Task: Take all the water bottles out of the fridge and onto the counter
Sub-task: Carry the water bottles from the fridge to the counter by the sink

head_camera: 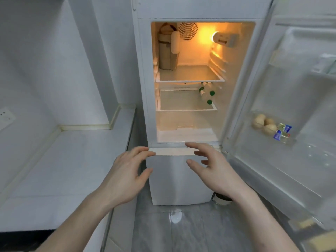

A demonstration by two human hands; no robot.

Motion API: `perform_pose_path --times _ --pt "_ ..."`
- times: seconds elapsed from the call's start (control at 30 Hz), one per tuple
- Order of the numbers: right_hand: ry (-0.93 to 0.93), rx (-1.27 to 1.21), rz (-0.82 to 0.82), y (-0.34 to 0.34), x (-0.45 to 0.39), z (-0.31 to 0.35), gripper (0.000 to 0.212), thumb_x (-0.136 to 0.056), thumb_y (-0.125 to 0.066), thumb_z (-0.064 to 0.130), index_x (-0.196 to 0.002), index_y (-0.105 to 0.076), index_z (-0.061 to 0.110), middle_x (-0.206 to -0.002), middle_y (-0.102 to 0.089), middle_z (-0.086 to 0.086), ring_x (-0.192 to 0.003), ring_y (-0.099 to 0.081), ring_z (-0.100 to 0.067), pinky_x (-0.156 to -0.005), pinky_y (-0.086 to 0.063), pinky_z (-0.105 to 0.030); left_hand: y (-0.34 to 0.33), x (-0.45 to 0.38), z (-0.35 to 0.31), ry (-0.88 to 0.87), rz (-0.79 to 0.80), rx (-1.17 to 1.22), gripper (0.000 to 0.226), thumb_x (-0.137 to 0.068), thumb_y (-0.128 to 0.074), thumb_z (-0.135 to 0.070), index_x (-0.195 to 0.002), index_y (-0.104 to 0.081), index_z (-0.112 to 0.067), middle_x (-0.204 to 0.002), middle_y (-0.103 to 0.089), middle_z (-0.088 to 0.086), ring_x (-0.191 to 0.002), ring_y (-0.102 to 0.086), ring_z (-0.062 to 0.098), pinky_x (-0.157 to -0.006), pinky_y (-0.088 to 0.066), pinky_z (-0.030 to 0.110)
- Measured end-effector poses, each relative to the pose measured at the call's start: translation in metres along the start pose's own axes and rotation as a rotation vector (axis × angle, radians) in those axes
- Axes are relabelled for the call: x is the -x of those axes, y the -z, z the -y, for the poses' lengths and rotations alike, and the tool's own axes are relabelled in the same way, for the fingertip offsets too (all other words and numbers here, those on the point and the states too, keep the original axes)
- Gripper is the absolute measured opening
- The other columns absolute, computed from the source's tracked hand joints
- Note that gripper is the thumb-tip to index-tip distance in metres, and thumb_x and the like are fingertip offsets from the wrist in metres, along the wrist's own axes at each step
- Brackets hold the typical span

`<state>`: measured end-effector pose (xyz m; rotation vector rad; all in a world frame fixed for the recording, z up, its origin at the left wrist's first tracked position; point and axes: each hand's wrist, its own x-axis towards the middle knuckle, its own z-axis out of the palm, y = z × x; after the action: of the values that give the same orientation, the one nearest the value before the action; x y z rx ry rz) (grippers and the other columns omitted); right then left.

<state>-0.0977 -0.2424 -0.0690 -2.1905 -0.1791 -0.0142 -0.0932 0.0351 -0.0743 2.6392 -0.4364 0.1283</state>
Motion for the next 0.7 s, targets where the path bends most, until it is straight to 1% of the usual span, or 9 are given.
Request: perform_pose_path --times 0.07,0.17,0.27,0.3,0.4,0.43,0.53,0.63,0.7 --pt "-0.032 0.004 -0.027 0.009 -0.008 -0.008 0.044 -0.101 -0.065 0.035 -0.142 -0.053 0.049 -0.142 -0.050 0.033 -0.127 -0.050 0.011 -0.107 -0.044 -0.023 -0.006 -0.022 -0.003 -0.031 0.032 0.022 0.039 -0.100 -0.057 -0.039 -0.139 -0.054 -0.040 -0.148 -0.042 -0.023 -0.108 -0.058 0.003 -0.112 -0.036 0.034" --pt "-0.060 0.013 -0.093 0.024 -0.026 -0.025 0.045 -0.100 -0.066 0.036 -0.140 -0.054 0.051 -0.140 -0.052 0.035 -0.125 -0.052 0.011 -0.104 -0.047 -0.024 -0.020 -0.059 -0.006 -0.077 0.071 0.041 0.039 -0.100 -0.058 -0.038 -0.138 -0.055 -0.039 -0.147 -0.043 -0.023 -0.110 -0.058 0.010 -0.107 -0.041 0.032" --pt "-0.077 0.009 -0.120 0.038 -0.049 -0.041 0.044 -0.100 -0.066 0.037 -0.139 -0.054 0.053 -0.140 -0.052 0.034 -0.126 -0.052 0.010 -0.105 -0.047 -0.025 -0.035 -0.094 -0.009 -0.091 0.099 0.051 0.040 -0.100 -0.059 -0.038 -0.139 -0.055 -0.039 -0.148 -0.044 -0.022 -0.084 -0.054 0.012 -0.105 -0.041 0.031" --pt "-0.076 0.013 -0.121 0.043 -0.058 -0.046 0.044 -0.100 -0.066 0.037 -0.139 -0.054 0.052 -0.141 -0.052 0.034 -0.126 -0.052 0.010 -0.105 -0.047 -0.025 -0.039 -0.105 -0.010 -0.099 0.096 0.056 0.040 -0.100 -0.059 -0.039 -0.140 -0.055 -0.039 -0.147 -0.045 -0.021 -0.082 -0.053 0.010 -0.107 -0.040 0.031" --pt "-0.075 -0.002 -0.120 0.058 -0.089 -0.059 0.043 -0.100 -0.066 0.035 -0.140 -0.056 0.048 -0.142 -0.051 0.031 -0.125 -0.053 0.009 -0.106 -0.047 -0.025 -0.053 -0.140 -0.014 -0.101 0.087 0.064 0.042 -0.100 -0.057 -0.039 -0.142 -0.053 -0.037 -0.148 -0.045 -0.019 -0.120 -0.054 0.007 -0.113 -0.037 0.033" --pt "-0.072 -0.007 -0.120 0.062 -0.099 -0.062 0.043 -0.100 -0.066 0.034 -0.140 -0.056 0.047 -0.143 -0.051 0.031 -0.125 -0.053 0.008 -0.106 -0.047 -0.026 -0.055 -0.149 -0.016 -0.094 0.090 0.065 0.042 -0.101 -0.057 -0.038 -0.142 -0.053 -0.037 -0.148 -0.045 -0.019 -0.122 -0.054 0.008 -0.113 -0.037 0.032" --pt "-0.057 -0.005 -0.107 0.077 -0.129 -0.075 0.043 -0.100 -0.066 0.035 -0.139 -0.055 0.049 -0.142 -0.050 0.032 -0.124 -0.053 0.010 -0.106 -0.047 -0.026 -0.063 -0.182 -0.018 -0.068 0.106 0.059 0.041 -0.101 -0.057 -0.038 -0.141 -0.053 -0.038 -0.146 -0.045 -0.022 -0.089 -0.053 0.008 -0.105 -0.040 0.028" --pt "-0.057 -0.002 -0.073 0.096 -0.158 -0.088 0.043 -0.100 -0.065 0.035 -0.140 -0.054 0.050 -0.141 -0.049 0.033 -0.123 -0.050 0.015 -0.104 -0.045 -0.022 -0.071 -0.219 -0.022 -0.042 0.113 0.076 0.040 -0.101 -0.055 -0.040 -0.141 -0.051 -0.040 -0.144 -0.043 -0.026 -0.102 -0.059 0.002 -0.105 -0.042 0.029" --pt "-0.053 0.024 -0.062 0.107 -0.177 -0.098 0.044 -0.101 -0.064 0.037 -0.140 -0.053 0.051 -0.141 -0.049 0.032 -0.123 -0.051 0.012 -0.104 -0.045 -0.022 -0.080 -0.244 -0.026 -0.034 0.108 0.085 0.039 -0.101 -0.055 -0.041 -0.140 -0.050 -0.041 -0.141 -0.042 -0.028 -0.088 -0.063 0.003 -0.101 -0.043 0.031"
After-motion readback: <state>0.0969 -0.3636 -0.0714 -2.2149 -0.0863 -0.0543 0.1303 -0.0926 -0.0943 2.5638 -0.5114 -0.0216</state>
